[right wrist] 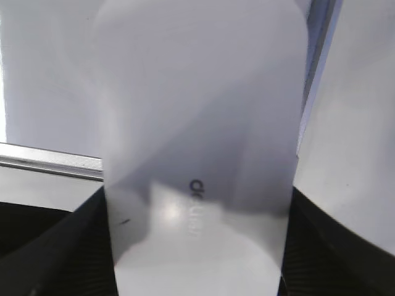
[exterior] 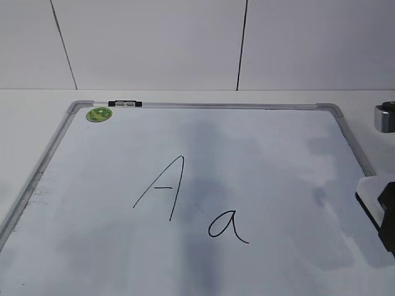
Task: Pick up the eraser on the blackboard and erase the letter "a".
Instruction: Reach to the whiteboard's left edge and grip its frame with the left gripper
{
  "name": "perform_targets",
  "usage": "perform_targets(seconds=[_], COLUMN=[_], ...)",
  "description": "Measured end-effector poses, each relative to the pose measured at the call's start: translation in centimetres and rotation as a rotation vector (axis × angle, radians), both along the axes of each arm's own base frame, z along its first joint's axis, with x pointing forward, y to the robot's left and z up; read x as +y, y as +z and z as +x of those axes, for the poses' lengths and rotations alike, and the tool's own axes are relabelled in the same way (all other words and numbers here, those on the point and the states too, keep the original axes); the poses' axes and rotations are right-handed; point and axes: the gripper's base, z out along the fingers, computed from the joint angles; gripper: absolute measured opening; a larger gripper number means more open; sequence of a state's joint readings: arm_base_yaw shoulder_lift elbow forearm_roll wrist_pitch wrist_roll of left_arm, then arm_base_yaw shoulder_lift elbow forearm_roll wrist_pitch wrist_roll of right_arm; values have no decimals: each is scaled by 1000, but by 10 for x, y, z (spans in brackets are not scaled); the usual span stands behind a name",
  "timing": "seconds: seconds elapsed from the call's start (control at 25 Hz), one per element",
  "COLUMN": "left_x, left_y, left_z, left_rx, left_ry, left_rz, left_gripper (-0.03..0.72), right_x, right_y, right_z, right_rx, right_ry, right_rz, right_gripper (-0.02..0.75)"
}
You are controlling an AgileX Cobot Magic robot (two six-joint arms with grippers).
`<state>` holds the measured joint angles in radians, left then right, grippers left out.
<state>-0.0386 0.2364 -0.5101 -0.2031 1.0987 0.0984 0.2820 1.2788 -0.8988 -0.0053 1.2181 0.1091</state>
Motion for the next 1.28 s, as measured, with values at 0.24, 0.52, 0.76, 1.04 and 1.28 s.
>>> perform_targets(seconds=[0.24, 0.52, 0.76, 1.04, 1.28], left_x=[-3, -5, -6, -8, -10], left_y=[24, 44, 38, 13, -16], left_z=[30, 93, 150, 200, 221], left_rx=[-27, 52, 144, 236, 350], left_ry=[13, 37, 57, 84, 95], left_rz=[-44, -54, -59, -72, -77], left_gripper=[239, 239, 239, 239, 239], right_x=[7, 10, 10, 5, 5], right_y=[0, 0, 0, 0, 0], right_z=[-2, -3, -3, -1, 1], right_rx=[1, 1, -1, -18, -40], right_ry=[34, 52, 54, 71, 73], right_rz=[0, 0, -8, -61, -58], right_gripper=[561, 561, 561, 561, 561])
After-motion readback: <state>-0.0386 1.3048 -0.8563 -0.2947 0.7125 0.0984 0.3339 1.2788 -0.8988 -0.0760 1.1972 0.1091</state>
